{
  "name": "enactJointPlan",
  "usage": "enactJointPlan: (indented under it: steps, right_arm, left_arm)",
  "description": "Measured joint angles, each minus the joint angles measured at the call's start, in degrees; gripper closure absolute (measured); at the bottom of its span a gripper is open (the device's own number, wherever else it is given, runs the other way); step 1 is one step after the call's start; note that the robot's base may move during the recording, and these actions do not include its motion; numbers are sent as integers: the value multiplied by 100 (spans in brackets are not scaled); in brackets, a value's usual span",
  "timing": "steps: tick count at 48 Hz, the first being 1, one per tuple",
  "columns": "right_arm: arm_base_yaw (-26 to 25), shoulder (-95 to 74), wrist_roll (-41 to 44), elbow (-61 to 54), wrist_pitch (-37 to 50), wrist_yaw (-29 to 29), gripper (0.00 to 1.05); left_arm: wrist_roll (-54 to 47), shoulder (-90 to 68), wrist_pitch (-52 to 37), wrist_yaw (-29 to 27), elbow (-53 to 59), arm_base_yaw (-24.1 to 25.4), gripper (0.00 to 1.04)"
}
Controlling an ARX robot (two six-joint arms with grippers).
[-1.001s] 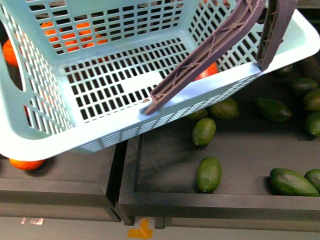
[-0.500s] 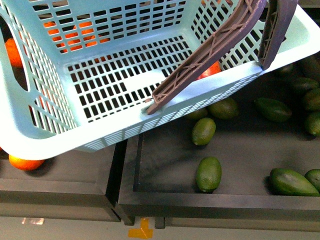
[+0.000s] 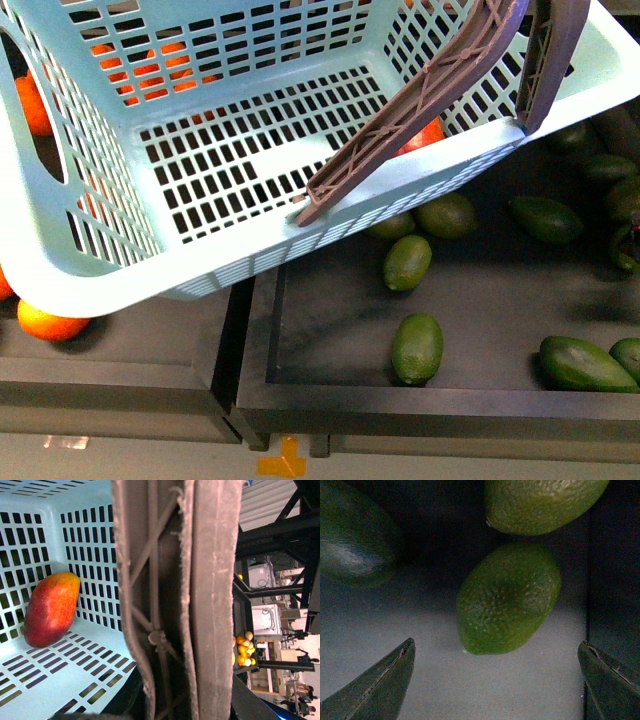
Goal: Pick mango and avocado into basket
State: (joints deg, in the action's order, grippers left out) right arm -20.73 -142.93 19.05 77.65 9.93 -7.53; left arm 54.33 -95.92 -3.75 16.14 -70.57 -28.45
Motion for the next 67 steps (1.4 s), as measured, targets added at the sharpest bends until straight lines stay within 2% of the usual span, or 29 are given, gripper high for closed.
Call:
enactJointPlan:
  steps: [16, 34, 41, 50, 55, 67]
  right_arm:
    - [39, -647, -109, 844, -295, 33, 9]
    - [85, -990, -149, 1298, -479, 63, 9]
    - [90, -1045, -166, 1412, -546, 87, 30]
    - [87, -1047, -170, 1405, -570, 79, 45]
    - [74, -988, -262, 1246, -380, -20, 47]
    - [4, 155, -350, -179, 503, -872, 47]
  left_arm:
    - [0, 0, 0, -11, 0, 0, 88]
    - [0, 0, 0, -2, 0, 0, 88]
    - [-2, 0, 0, -9, 0, 0, 88]
    - [0, 0, 0, -7, 0, 0, 88]
    - [0, 0, 0, -2, 0, 0, 88]
    - [2, 0, 0, -2, 0, 0, 88]
